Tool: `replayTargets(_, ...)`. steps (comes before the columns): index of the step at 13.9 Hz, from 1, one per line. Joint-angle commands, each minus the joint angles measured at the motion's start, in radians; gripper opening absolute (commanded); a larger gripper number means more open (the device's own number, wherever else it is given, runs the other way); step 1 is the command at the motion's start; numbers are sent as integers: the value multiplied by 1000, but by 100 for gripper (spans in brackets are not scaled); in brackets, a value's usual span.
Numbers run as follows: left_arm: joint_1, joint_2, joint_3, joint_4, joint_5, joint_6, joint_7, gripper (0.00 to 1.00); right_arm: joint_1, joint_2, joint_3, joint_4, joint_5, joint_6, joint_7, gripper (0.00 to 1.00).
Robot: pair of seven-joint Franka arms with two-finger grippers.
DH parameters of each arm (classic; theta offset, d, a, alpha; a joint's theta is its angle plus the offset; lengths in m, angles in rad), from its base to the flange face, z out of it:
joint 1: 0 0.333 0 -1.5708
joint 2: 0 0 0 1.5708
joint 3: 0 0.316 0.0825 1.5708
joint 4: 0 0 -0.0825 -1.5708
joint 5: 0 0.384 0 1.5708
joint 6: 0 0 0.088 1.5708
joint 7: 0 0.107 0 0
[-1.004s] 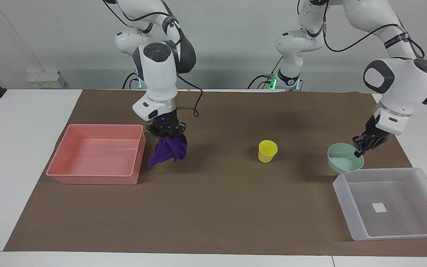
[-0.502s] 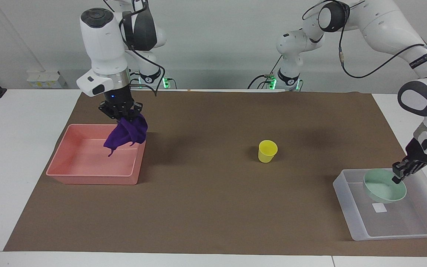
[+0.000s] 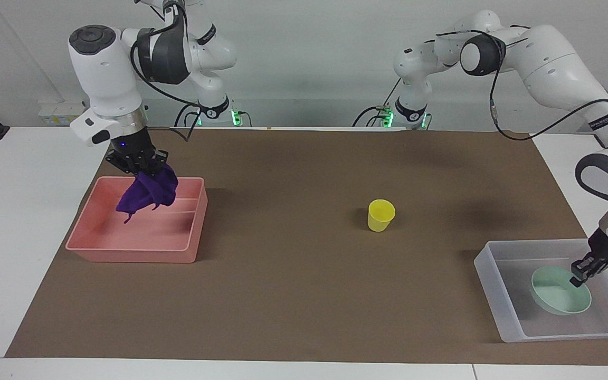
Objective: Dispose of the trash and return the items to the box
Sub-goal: 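Drop the cloth in the pink box while the left gripper places the bowl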
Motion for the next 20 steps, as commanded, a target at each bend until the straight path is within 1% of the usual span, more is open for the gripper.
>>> replayTargets(1,0,36,-12,49,19,15,1,0,-31,-22,12,-122,-10,124,-20,0)
replayTargets(2,-12,37,-13,47,27,20,0,0,-45,-17,12,-159,-10,170,-20,0)
replayTargets(4,-14,49,-13,26,24,46,0,0,-54,20,12,-199,-10,242,-15,0)
replayTargets(7,-4,37,-13,3,30,28,5,0,-73,66,12,-248,-10,345,-14,0)
replayTargets(9,-1,19,-13,-43,30,37,8,0,-79,102,12,-262,-10,382,-12,0)
replayTargets(11,0,-6,-13,-101,28,40,9,10,-90,135,12,-268,-10,424,-9,0)
replayTargets(12,0,-9,-13,-105,30,38,11,16,-97,139,12,-282,-10,428,-15,0)
replayTargets(13,0,-9,-13,-103,31,34,12,20,-108,145,12,-288,-10,431,-20,4)
replayTargets(14,0,-9,-13,-102,31,32,14,30,-108,153,12,-288,-10,456,-12,29)
replayTargets(15,0,-10,-13,-97,33,29,15,37,-105,153,12,-290,-10,467,-9,60)
replayTargets(16,-3,-17,-13,-97,33,26,17,51,-108,155,12,-291,-10,470,-11,81)
replayTargets(17,-10,-38,-12,-103,31,23,18,81,-108,155,12,-291,-10,470,-9,100)
replayTargets(18,-17,-56,-12,-105,31,5,17,94,-107,155,12,-290,-10,464,-6,100)
replayTargets(19,-21,-88,-13,-114,30,-20,20,100,-101,147,12,-285,-10,458,-5,100)
replayTargets(20,-41,-130,-13,-147,28,-30,20,100,-99,133,12,-279,-10,448,-6,100)
